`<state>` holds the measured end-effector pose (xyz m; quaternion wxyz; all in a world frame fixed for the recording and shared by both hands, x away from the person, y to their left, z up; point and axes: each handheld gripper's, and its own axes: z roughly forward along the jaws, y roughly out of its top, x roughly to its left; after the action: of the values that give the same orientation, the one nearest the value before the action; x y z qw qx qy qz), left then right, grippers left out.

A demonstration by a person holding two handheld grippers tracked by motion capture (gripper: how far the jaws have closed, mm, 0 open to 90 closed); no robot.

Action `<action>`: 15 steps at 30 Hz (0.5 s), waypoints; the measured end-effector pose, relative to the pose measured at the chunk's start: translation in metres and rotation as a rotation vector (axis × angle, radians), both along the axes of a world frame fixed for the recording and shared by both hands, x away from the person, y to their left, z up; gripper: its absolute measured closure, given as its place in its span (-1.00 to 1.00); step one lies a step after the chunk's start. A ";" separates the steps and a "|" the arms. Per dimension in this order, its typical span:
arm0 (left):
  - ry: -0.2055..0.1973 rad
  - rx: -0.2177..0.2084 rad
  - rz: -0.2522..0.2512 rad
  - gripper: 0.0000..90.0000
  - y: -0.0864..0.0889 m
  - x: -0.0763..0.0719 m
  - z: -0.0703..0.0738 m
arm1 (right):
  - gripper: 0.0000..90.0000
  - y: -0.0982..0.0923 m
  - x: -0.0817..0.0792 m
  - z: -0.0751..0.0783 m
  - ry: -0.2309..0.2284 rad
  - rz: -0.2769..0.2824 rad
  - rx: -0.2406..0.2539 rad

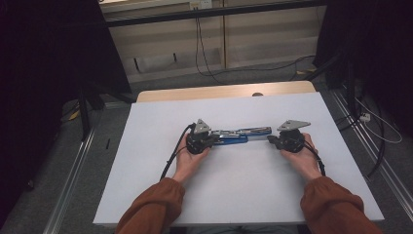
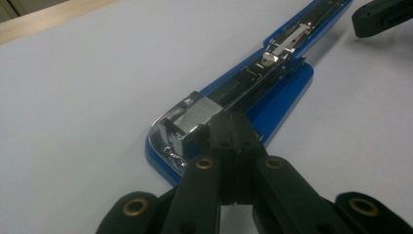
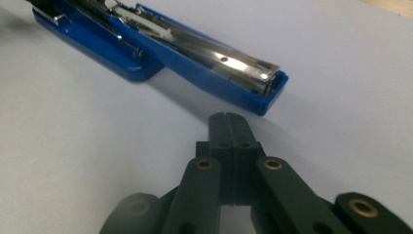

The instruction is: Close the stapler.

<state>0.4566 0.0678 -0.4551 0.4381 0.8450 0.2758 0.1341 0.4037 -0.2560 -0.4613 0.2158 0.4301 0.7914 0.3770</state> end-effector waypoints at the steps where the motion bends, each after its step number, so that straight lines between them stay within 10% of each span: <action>1: 0.001 0.000 0.002 1.00 0.000 0.000 0.000 | 1.00 0.001 0.000 -0.001 0.007 0.001 -0.009; 15: 0.005 0.002 0.008 1.00 -0.001 -0.001 0.001 | 1.00 0.005 0.003 -0.001 0.053 -0.013 -0.034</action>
<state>0.4556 0.0668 -0.4546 0.4361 0.8446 0.2801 0.1342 0.4072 -0.2507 -0.4626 0.2042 0.4415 0.8003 0.3506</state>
